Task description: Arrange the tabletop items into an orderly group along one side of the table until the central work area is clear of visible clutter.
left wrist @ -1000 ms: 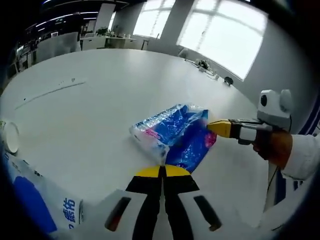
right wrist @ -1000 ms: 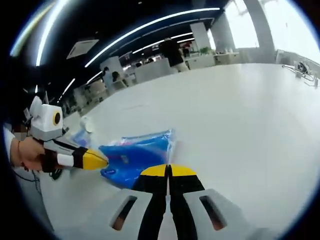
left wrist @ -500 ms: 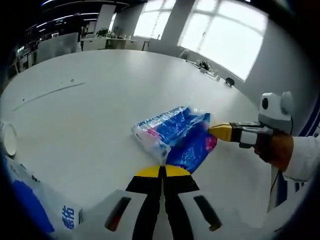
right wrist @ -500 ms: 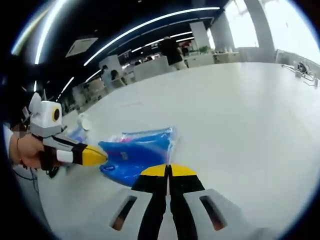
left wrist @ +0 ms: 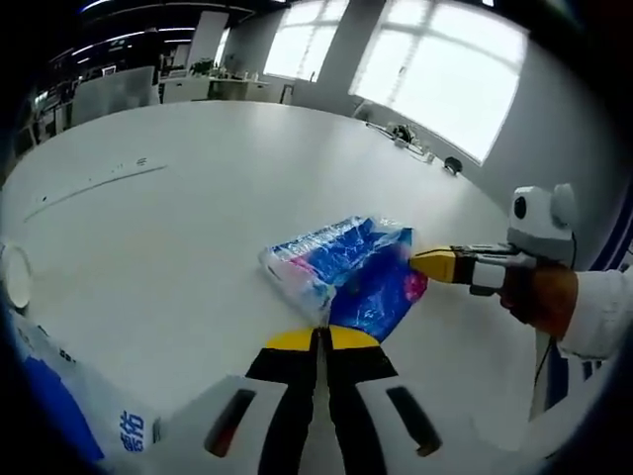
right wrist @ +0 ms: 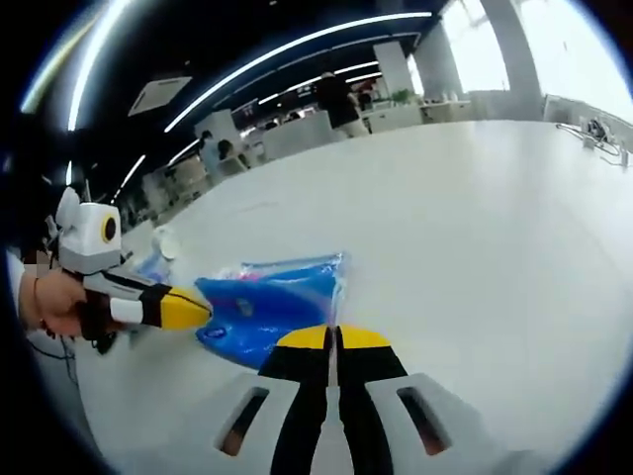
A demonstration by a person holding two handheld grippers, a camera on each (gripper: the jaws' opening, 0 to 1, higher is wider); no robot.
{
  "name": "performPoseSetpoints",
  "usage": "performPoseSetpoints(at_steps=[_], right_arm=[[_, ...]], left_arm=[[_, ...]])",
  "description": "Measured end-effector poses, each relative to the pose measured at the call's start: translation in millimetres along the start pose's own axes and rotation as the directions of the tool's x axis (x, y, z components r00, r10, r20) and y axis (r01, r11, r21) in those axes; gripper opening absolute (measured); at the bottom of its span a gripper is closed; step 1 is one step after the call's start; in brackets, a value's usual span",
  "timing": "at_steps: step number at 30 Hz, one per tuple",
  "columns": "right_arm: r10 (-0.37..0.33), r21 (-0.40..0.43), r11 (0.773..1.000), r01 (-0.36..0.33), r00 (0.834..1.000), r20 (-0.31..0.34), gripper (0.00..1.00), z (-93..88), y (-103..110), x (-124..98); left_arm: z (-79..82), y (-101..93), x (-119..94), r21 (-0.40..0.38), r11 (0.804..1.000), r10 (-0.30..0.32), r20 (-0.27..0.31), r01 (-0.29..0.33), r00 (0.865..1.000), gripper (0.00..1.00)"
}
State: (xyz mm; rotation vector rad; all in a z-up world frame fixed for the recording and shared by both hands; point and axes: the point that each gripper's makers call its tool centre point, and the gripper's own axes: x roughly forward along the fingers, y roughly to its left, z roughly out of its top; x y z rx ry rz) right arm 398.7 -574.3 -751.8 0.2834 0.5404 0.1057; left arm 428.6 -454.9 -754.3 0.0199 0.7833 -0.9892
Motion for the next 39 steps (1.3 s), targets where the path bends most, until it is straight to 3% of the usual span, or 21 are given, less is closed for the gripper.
performPoseSetpoints(at_steps=[25,39], right_arm=[[-0.03,0.003,1.0,0.03,0.999,0.018,0.3,5.5,-2.5,-4.5],[-0.054,0.006,0.999,0.054,0.998,0.025,0.37,9.9,-4.1,-12.0]], left_arm=[[7.4,-2.9,-5.2,-0.01,1.0,-0.015,0.033,0.015,0.999,0.34],[16.1,-6.1,-14.6,-0.005,1.0,-0.025,0.062,0.025,0.998,0.51]])
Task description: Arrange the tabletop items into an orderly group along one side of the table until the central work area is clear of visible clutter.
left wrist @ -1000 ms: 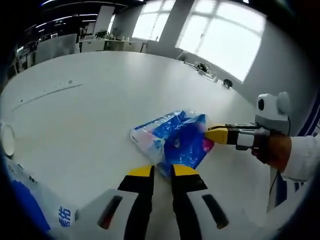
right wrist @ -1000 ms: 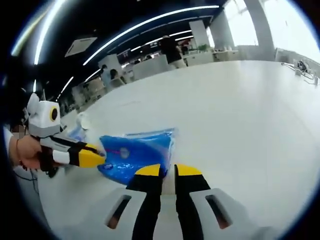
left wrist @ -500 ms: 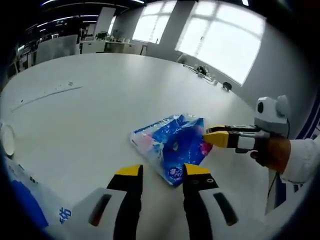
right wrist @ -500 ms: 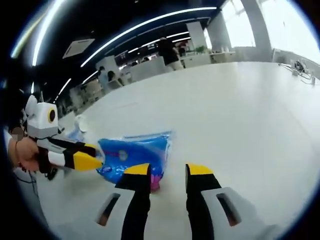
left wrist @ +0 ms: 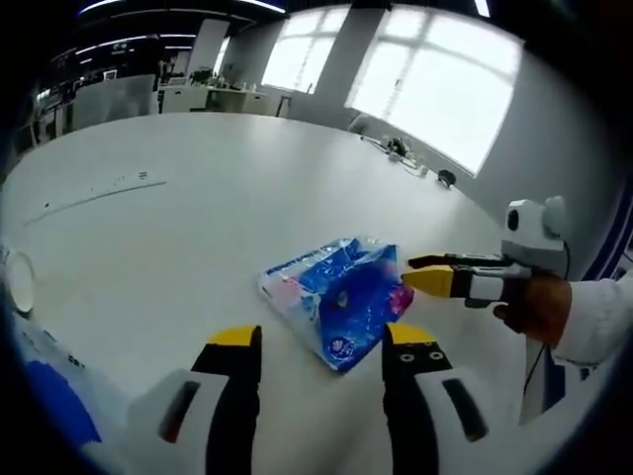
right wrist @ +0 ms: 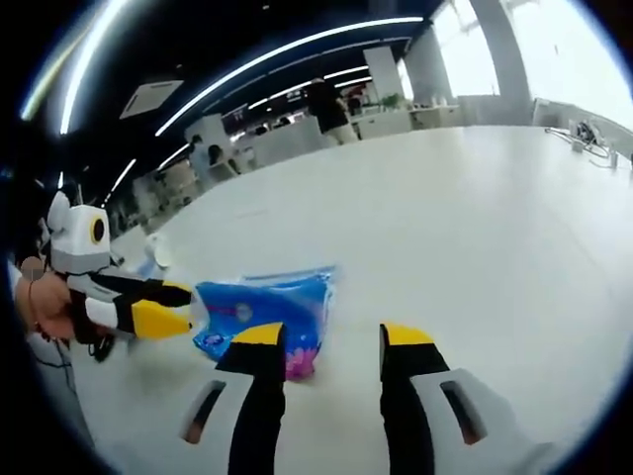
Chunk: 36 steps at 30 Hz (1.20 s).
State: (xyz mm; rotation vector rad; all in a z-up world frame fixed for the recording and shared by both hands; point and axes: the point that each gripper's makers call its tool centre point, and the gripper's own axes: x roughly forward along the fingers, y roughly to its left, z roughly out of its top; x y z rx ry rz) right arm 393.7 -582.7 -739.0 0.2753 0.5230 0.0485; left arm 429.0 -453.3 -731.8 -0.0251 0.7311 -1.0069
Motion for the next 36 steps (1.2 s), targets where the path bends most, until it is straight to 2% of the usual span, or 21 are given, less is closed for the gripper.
performPoseSetpoints(at_steps=[5,8,12,19,23,36], right_arm=[[-0.002,0.008,1.0,0.002,1.0,0.005,0.41,3.4,0.6,-3.3],[-0.006,0.002,1.0,0.006,1.0,-0.002,0.46,3.2,0.1,-3.8],[-0.009,0.002,1.0,0.009,1.0,0.001,0.49,4.8,-0.7,-5.3],[-0.005,0.002,1.0,0.005,1.0,0.013,0.55,10.0,0.8,-9.5],[0.002,-0.003,1.0,-0.002,1.0,0.018,0.61,13.4,3.9,-13.0],[0.018,-0.029,0.999,-0.017,0.999,0.027,0.72,23.9,14.8,-26.8]], left_arm=[[6.5,-0.7,-5.6,-0.005,1.0,-0.004,0.015,0.004,1.0,0.57],[10.3,0.2,-7.7,0.0,1.0,-0.003,0.031,0.003,1.0,0.65],[13.4,1.1,-10.4,0.004,1.0,-0.005,0.038,0.005,0.999,0.67],[17.3,-0.8,-13.9,-0.013,1.0,-0.024,0.049,0.025,0.999,0.76],[20.1,-4.2,-16.9,-0.009,0.999,-0.041,0.055,0.042,0.998,0.83],[31.5,-9.3,-36.1,0.004,0.997,-0.078,0.084,0.078,0.993,0.88]])
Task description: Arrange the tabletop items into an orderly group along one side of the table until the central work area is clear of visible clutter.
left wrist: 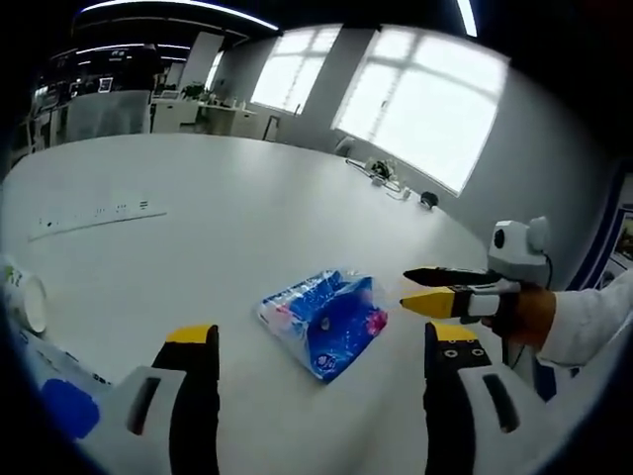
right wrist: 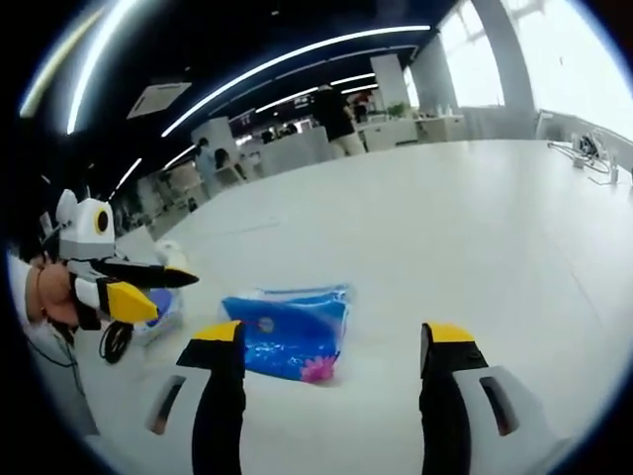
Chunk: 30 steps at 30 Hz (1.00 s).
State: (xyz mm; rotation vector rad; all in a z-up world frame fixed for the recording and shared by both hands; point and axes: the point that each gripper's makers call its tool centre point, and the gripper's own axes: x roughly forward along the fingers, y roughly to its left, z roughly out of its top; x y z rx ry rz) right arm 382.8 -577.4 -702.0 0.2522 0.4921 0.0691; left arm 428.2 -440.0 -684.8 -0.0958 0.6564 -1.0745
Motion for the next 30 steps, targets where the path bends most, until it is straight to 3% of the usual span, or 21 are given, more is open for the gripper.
performPoseSetpoints(at_steps=[21,30], right_arm=[[0.01,-0.029,1.0,-0.008,0.998,0.061,0.73,28.7,24.8,-24.4],[0.026,-0.053,0.998,-0.022,0.996,0.081,0.73,39.2,42.6,-32.9]], left_arm=[[17.6,-6.8,-40.6,0.031,0.999,-0.012,0.054,0.01,0.998,0.92],[26.7,-3.0,-76.2,0.051,0.999,0.009,0.096,-0.014,0.995,0.93]])
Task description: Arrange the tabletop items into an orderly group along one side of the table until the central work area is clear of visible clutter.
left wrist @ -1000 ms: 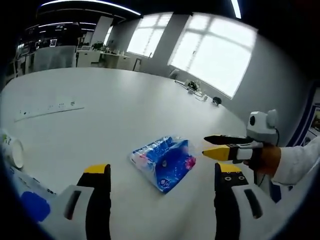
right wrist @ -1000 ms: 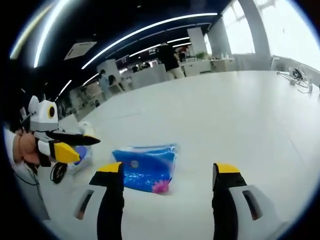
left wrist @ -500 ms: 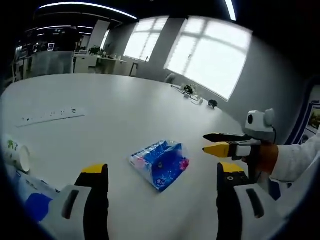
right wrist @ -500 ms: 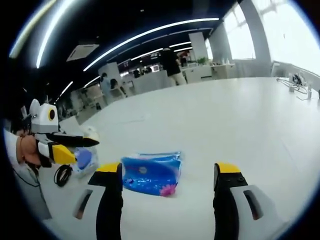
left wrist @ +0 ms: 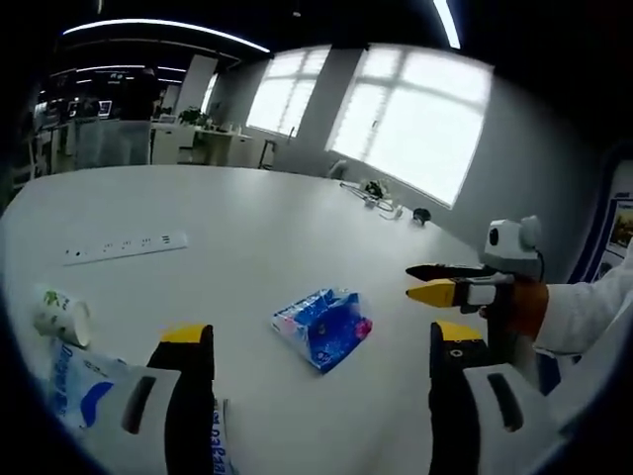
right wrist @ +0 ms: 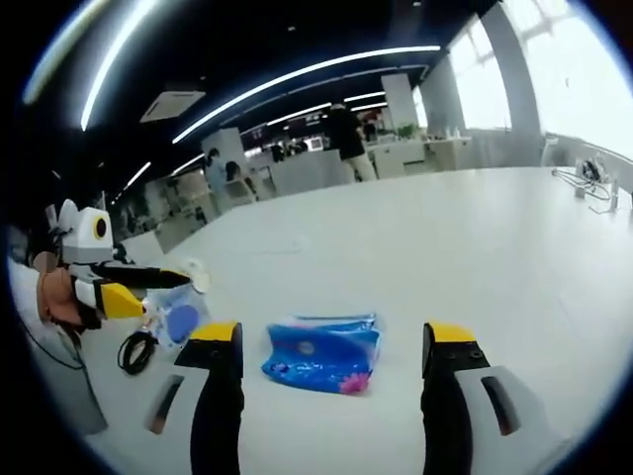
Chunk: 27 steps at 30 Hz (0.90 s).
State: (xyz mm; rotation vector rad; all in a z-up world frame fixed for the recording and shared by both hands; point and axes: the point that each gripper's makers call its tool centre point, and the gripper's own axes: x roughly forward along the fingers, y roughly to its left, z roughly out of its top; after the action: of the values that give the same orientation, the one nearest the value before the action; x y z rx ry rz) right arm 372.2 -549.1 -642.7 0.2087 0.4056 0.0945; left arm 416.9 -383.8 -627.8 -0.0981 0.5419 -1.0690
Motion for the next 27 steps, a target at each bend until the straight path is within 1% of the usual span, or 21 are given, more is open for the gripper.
performPoseSetpoints(at_steps=[8,11,12,13,15,17,19,21,27], right_arm=[[0.029,-0.013,0.999,-0.029,0.999,0.012,0.73,7.2,23.6,-0.7],[0.042,-0.019,0.999,-0.042,0.999,0.018,0.73,9.0,33.0,0.1],[0.046,-0.02,0.999,-0.046,0.999,0.017,0.73,9.0,36.4,0.7],[0.051,-0.021,0.999,-0.05,0.999,0.018,0.73,9.4,39.9,0.8],[0.058,-0.026,0.998,-0.058,0.998,0.019,0.72,9.8,47.5,1.3],[0.064,-0.026,0.998,-0.064,0.998,0.022,0.73,10.4,53.2,1.5],[0.075,-0.032,0.997,-0.075,0.997,0.023,0.72,10.9,63.9,2.1],[0.084,-0.032,0.996,-0.083,0.996,0.022,0.73,10.7,72.2,2.6],[0.106,-0.04,0.994,-0.105,0.994,0.02,0.72,10.3,92.6,4.0]], left_arm=[[6.3,11.2,-32.0,0.013,0.999,0.034,0.027,-0.034,0.999,0.93],[5.8,15.6,-42.6,0.011,0.999,0.049,0.03,-0.05,0.998,0.92],[6.6,17.8,-50.0,0.01,0.998,0.057,0.041,-0.057,0.998,0.93],[6.7,18.6,-51.8,0.008,0.998,0.059,0.042,-0.06,0.997,0.92],[6.3,22.3,-62.8,0.008,0.997,0.07,0.047,-0.071,0.996,0.93],[5.4,24.0,-69.8,0.009,0.997,0.077,0.045,-0.078,0.996,0.94],[4.8,26.8,-81.2,0.019,0.996,0.085,0.048,-0.086,0.995,0.94],[4.8,29.4,-86.6,0.012,0.996,0.093,0.05,-0.093,0.994,0.94],[3.4,39.8,-116.8,0.014,0.993,0.12,0.058,-0.121,0.991,0.95]])
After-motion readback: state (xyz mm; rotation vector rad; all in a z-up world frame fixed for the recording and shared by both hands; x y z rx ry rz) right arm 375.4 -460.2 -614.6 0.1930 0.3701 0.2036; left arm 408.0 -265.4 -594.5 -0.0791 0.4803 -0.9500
